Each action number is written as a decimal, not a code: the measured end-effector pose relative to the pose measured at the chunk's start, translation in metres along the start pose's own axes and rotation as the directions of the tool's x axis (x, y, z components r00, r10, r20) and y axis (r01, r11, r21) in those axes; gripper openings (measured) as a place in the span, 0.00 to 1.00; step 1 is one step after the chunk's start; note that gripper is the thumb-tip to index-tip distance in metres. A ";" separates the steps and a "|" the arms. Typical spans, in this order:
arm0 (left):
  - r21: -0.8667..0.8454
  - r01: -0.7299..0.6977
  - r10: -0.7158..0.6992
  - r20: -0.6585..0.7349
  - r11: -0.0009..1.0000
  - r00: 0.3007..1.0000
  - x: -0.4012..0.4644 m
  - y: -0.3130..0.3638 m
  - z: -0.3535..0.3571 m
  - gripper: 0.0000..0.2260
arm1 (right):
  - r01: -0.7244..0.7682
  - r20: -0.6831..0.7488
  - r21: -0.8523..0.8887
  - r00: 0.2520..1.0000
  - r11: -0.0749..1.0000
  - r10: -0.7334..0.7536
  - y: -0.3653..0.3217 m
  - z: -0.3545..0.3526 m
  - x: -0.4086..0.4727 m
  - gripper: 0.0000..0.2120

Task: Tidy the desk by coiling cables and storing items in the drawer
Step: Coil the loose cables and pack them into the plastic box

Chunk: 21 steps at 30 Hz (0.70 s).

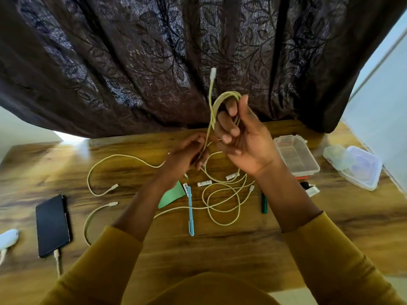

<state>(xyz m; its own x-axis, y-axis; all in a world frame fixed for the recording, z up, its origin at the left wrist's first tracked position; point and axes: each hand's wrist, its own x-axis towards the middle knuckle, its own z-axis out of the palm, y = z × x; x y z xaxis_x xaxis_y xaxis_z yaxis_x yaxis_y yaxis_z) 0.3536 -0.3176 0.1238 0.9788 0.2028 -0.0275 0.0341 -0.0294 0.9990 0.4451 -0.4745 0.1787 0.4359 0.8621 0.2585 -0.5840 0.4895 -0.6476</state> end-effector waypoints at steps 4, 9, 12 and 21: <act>0.403 -0.103 0.070 0.096 0.909 0.993 -0.007 0.005 0.011 0.11 | 0.068 -0.183 -0.151 0.979 0.986 -0.096 0.000 -0.008 0.002 0.16; 0.741 -0.163 0.126 0.106 0.651 0.986 -0.012 0.038 0.004 0.12 | -0.079 -0.322 -0.581 0.936 0.810 -0.140 0.005 -0.007 0.000 0.16; 0.780 -0.249 0.223 0.144 0.574 0.964 -0.013 0.057 -0.001 0.09 | -0.146 -0.288 -0.821 0.940 0.553 -0.181 0.013 -0.012 0.000 0.15; 0.670 -0.294 0.267 0.147 0.681 0.952 -0.009 0.071 -0.023 0.07 | -0.263 -0.332 -0.797 0.943 0.543 -0.030 0.017 -0.007 -0.003 0.28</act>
<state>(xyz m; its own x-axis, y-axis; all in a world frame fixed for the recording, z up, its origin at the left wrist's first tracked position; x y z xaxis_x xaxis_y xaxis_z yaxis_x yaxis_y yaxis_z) 0.3431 -0.2993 0.1960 0.9711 0.0411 0.2349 -0.1297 -0.7358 0.6647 0.4385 -0.4697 0.1617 0.6557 0.7545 0.0257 0.1144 -0.0656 -0.9913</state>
